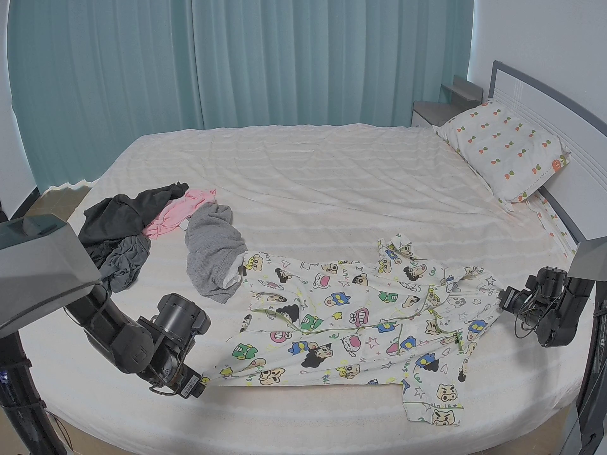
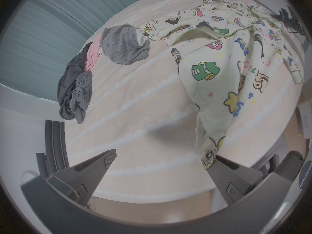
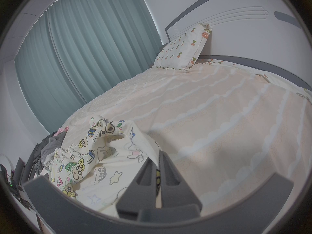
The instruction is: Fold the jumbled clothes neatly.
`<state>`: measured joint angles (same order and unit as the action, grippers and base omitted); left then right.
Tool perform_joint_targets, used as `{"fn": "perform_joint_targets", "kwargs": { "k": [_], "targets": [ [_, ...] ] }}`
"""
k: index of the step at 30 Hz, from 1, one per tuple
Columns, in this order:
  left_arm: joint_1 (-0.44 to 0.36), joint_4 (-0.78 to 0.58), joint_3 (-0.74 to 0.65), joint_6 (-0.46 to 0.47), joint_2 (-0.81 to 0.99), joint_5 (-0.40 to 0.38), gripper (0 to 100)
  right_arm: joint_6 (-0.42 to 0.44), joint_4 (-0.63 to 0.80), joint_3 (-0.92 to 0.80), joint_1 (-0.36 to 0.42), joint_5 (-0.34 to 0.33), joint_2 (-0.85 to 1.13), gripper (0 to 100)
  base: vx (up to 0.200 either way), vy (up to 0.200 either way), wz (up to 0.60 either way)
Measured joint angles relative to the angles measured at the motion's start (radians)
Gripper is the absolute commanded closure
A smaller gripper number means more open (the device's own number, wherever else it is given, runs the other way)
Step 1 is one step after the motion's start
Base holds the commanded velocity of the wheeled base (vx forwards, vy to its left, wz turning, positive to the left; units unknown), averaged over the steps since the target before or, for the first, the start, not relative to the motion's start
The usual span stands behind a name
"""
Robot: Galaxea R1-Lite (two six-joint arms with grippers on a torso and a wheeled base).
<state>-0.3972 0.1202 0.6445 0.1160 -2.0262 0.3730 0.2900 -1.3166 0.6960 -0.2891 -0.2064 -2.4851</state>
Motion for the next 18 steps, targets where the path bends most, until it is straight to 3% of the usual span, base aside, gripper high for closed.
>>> {"fn": "perform_joint_targets", "kwargs": {
  "k": [18],
  "targets": [
    [0.005,-0.04,-0.073,-0.003,0.057,-0.207,0,0.0,0.0,0.0,-0.001,0.0,0.004,100,0.0,0.0,0.0]
  ]
}}
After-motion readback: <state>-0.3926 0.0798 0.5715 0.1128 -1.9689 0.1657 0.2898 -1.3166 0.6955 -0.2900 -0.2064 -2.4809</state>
